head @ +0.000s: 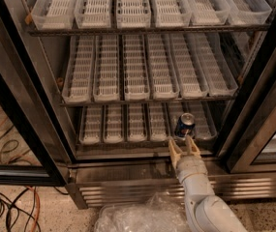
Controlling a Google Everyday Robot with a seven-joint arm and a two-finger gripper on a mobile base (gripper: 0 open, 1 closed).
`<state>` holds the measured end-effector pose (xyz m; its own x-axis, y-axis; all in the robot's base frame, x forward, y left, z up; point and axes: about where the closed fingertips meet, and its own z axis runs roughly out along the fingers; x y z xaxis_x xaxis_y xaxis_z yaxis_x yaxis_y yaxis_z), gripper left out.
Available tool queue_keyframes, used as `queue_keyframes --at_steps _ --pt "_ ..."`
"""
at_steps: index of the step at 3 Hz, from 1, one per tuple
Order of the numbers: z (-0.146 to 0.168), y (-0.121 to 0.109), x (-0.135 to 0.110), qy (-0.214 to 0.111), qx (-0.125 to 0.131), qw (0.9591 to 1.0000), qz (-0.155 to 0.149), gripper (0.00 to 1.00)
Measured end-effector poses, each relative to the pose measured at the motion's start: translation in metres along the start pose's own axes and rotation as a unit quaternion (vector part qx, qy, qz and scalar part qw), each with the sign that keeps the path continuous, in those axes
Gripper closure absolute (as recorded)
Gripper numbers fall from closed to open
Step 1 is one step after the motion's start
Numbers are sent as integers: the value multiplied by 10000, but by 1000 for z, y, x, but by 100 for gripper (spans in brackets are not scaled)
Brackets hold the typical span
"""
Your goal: Pick pepsi can from bottom shelf of fridge
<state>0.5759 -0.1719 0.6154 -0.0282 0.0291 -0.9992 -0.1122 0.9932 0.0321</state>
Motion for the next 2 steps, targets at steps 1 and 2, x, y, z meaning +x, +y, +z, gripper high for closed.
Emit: queue_keyframes --at_steps 1,2 --pt "2 -2 4 48 87 10000 -3 45" --pt "5 -6 8 97 256 9996 72 41"
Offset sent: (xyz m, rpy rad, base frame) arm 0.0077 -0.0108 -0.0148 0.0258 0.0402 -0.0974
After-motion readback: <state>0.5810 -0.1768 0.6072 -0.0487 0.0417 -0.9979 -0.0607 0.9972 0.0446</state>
